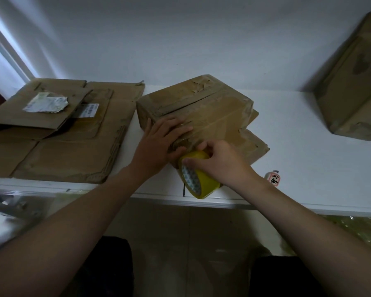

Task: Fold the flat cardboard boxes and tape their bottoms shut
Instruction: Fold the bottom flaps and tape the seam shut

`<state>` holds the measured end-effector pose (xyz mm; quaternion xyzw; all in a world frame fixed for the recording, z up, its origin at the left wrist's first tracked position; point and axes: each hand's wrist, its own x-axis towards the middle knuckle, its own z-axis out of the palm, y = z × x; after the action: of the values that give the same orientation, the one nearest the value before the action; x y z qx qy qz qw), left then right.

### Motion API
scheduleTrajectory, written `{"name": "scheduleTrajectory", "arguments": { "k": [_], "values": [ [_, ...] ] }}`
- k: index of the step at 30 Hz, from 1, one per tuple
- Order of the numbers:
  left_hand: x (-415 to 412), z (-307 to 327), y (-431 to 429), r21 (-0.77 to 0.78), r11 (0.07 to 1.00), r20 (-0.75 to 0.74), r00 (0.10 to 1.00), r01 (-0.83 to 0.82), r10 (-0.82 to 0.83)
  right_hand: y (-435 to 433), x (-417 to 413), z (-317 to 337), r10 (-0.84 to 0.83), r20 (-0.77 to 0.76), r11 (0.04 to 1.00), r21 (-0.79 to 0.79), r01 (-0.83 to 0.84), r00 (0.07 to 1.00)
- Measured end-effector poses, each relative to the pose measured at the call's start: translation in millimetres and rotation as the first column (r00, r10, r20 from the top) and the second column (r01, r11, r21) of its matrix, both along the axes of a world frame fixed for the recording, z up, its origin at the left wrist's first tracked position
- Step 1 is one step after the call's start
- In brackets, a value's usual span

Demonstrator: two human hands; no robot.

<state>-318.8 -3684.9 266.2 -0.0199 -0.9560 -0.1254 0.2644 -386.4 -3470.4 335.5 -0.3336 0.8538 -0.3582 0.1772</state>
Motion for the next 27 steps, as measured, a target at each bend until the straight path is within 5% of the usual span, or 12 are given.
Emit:
{"name": "scheduleTrajectory", "arguments": {
  "k": [3, 5, 9, 12, 15, 18, 23, 27],
  "values": [
    [0.4, 4.5, -9.6, 0.084, 0.995, 0.048, 0.997, 0.05, -0.055, 1.4, -0.6, 0.1, 0.013, 0.001, 1.0, -0.004, -0.013, 1.0],
    [5.8, 13.3, -11.6, 0.289, 0.956, 0.045, 0.997, 0.051, -0.067, 4.0, -0.2, 1.5, 0.022, -0.016, 1.0, 0.004, -0.022, 1.0],
    [25.9, 39.7, 0.0, 0.563, 0.812, 0.066, 0.988, -0.155, 0.142, 9.0, 3.1, 3.4, 0.042, -0.042, 0.999, 0.02, -0.041, 0.998],
    [50.6, 51.6, 22.5, 0.716, 0.543, 0.229, 0.882, -0.44, 0.413, 11.8, 3.9, 6.0, 0.062, -0.056, 0.997, 0.058, -0.059, 0.996],
    [70.6, 58.0, 65.6, 0.864, 0.132, 0.478, 0.874, -0.485, 0.083, 16.6, 3.8, 7.2, 0.088, -0.075, 0.995, 0.043, -0.085, 0.993],
    [68.9, 61.1, 102.6, 0.901, -0.109, 0.409, 0.906, -0.42, -0.11, 24.5, 4.8, 8.8, 0.122, -0.075, 0.993, 0.0, -0.122, 0.99],
    [46.9, 54.4, 114.9, 0.888, -0.229, 0.423, 0.904, -0.4, 0.064, 51.3, -4.0, 9.3, 0.132, -0.125, 0.989, 0.082, -0.122, 0.983],
    [41.4, 48.3, 118.8, 0.885, -0.248, 0.426, 0.9, -0.393, 0.093, 87.2, -35.0, -13.6, 0.049, -0.355, 0.912, 0.396, 0.103, 0.934]
  ]
}}
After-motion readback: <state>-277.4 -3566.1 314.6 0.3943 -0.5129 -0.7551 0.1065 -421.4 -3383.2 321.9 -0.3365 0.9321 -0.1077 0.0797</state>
